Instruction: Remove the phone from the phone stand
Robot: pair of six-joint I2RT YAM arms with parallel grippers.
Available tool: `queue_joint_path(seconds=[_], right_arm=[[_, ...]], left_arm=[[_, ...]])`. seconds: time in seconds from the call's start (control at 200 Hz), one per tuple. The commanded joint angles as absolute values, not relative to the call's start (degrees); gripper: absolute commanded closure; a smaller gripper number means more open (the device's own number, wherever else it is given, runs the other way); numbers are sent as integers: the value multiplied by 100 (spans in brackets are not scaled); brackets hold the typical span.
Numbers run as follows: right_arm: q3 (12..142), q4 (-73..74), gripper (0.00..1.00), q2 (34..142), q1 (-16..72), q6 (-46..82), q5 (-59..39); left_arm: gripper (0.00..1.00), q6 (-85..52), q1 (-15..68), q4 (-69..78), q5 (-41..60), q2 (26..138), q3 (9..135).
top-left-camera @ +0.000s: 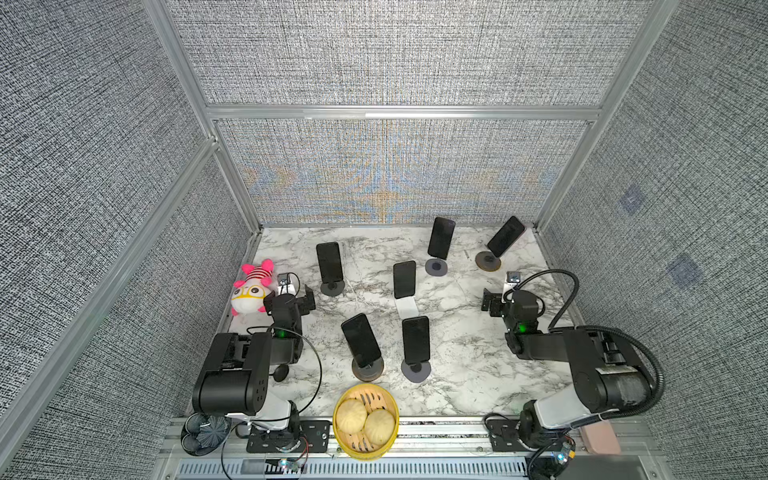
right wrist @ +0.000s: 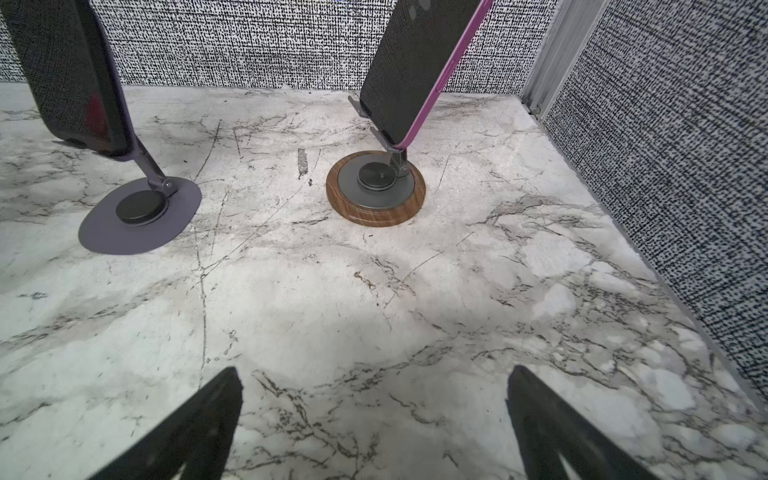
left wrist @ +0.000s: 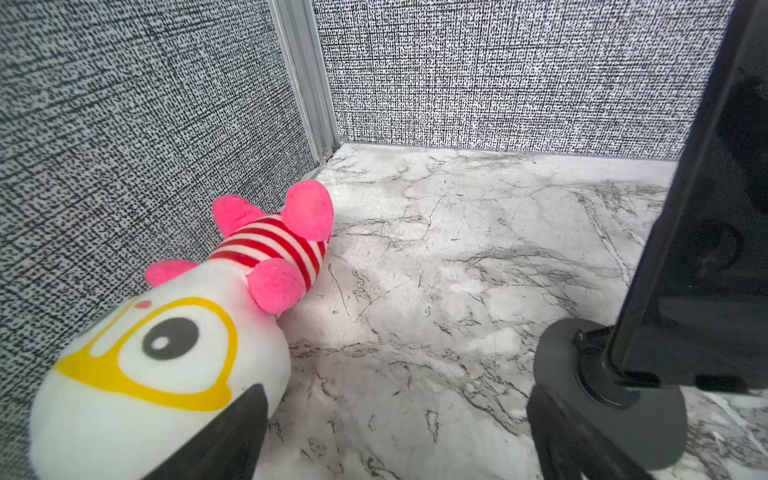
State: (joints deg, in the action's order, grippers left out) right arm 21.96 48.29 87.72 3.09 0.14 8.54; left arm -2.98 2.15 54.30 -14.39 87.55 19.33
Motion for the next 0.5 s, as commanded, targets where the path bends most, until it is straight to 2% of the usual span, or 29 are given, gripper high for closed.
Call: queue_joint_path(seconds=[0.0,0.495], right_arm=[[2188,4964,1,8770,316,18,879],[2208,4935,1,8785,308,30,888]], left_arm=[[2,-271,219,5570,-1397,8755,1940],[1,-290,193,5472,-1356,8782,1994]])
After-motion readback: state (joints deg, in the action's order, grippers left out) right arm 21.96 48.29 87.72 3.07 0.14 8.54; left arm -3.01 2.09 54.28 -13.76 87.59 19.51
